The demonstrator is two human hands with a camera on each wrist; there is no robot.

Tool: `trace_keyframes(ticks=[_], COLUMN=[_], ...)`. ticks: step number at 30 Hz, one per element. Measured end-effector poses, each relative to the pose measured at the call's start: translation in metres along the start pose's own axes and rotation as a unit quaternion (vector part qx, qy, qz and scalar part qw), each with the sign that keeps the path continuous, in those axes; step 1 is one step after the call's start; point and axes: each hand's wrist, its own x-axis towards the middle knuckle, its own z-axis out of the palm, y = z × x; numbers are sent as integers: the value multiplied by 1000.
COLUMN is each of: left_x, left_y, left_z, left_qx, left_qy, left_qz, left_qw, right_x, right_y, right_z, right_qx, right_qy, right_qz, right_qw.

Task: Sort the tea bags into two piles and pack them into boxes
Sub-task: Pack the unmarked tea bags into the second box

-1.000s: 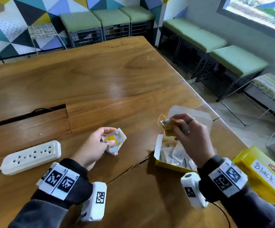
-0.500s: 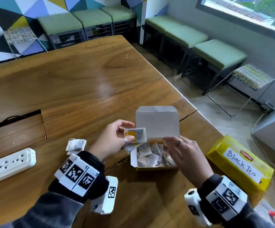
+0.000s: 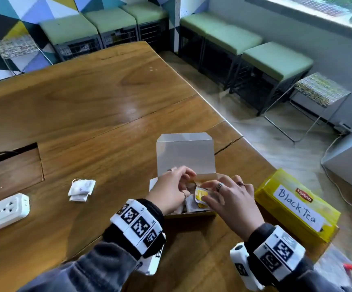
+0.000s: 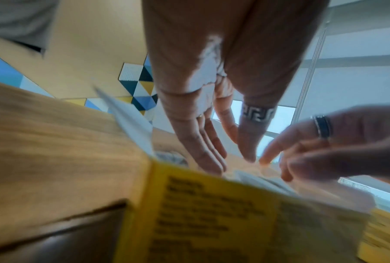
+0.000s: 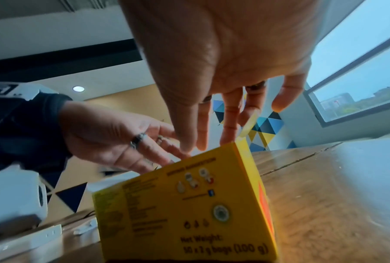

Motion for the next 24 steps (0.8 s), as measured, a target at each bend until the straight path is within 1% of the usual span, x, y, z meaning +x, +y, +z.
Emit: trace_keyframes(ticks=[2,4,5,7,8,9,10,11,12,13,15,17,19,21,22,24], left_x=[-8,-15,-18,-20,-21,-21,-22,-24,-26,-27,-30,-31,-31,-32,-33,-36], left_y=[-1,-11,-21,-53,-72,-92,-111,-128,-144,-156,-172,-175,-173,-169,-166,-155], left_z=[-17,-40,-54,-81,-94,-105,-114,-119,-122,-123,-124,-126,-129,-129,-129,-127], left_qx=[18,15,14,41,66,92,111,117,112,106,100,73,44,10,-4,-32], left_qy=[57,131,178,275,312,331,326,303,274,252,248,261,243,211,199,193], left_qz=[25,16,-1,-50,-87,-134,-187,-238,-276,-297,-305,-301,-313,-323,-318,-282], left_qw=[998,991,984,959,944,930,920,915,914,915,914,914,917,922,927,939], right_x=[2,4,6,7,7,8,8,8,8,8,8,7,7,6,7,7], right_y=[-6,-8,-8,-9,-9,-9,-9,-8,-8,-8,-7,-7,-8,-10,-11,-11], right_z=[-1,0,0,1,2,4,5,7,6,7,9,10,9,8,8,8], right_qx=[-14,-22,-25,-15,-10,-8,-5,4,13,19,18,6,-13,-16,-14,-7], right_qy=[2,-16,-20,2,14,23,30,29,19,7,-2,16,27,18,13,17], right_qz=[-19,-23,-29,-42,-46,-51,-56,-57,-53,-47,-44,-49,-48,-46,-44,-43], right_qw=[1000,999,999,999,999,998,998,998,998,999,999,999,998,999,999,999])
